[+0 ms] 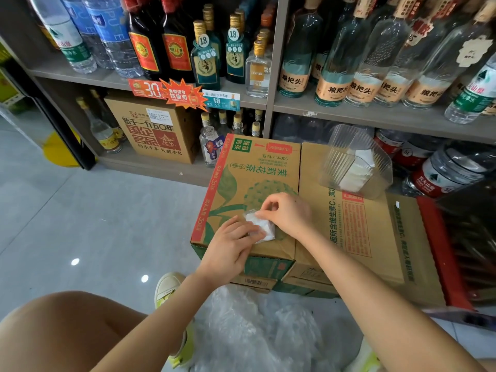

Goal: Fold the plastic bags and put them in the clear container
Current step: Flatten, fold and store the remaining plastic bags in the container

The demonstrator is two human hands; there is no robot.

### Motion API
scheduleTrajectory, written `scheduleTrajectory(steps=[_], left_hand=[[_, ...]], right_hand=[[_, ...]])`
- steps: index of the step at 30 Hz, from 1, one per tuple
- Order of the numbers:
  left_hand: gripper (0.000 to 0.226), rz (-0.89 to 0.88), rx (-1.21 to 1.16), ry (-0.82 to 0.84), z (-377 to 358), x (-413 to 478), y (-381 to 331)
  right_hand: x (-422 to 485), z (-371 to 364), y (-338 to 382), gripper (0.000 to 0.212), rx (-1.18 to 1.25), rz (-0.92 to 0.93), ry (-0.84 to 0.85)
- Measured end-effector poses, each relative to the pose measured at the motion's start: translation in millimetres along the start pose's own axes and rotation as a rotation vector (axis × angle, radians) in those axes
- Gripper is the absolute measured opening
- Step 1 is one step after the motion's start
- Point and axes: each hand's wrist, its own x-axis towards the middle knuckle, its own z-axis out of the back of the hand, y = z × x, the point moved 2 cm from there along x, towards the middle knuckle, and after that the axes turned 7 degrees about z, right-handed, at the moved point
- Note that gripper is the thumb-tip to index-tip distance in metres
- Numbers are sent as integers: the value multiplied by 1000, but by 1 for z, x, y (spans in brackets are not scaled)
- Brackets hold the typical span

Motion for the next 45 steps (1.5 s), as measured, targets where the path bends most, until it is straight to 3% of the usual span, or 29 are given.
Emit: scheduleTrajectory(steps=[5, 12, 15, 18, 23, 30, 35, 38, 41, 45], left_hand=[[39, -25, 128, 93, -1, 2, -1], [43, -66, 325, 197, -4, -2, 3], [43, -63, 334, 200, -2, -1, 3], [43, -33, 294, 181, -2, 0, 2], [43, 24, 289, 96, -8, -3, -4], [54, 281, 85, -65, -13, -5, -26], [68, 414, -112, -74, -10, -5, -27], [69, 473, -196, -78, -10, -3, -24], [51, 570, -374, -114, -5, 3, -25], [20, 783, -489, -257, 14, 8, -27]], right_hand=[[-3, -7, -6, 30, -87, 31, -117], [6, -6, -6, 29, -30, -65, -61], [6, -1, -3, 25, 35, -109, -7], [-10, 5, -5, 28, 105, -147, -82], [-51, 0, -11, 41, 14, -223, -106], [-68, -12, -5, 27, 59, -325, -195], [-60, -25, 4, 48, -91, -430, -254], [-55, -26, 9, 33, -160, -469, -208], [-54, -25, 14, 32, -192, -479, -192], [-56, -24, 18, 16, -117, -412, -254]])
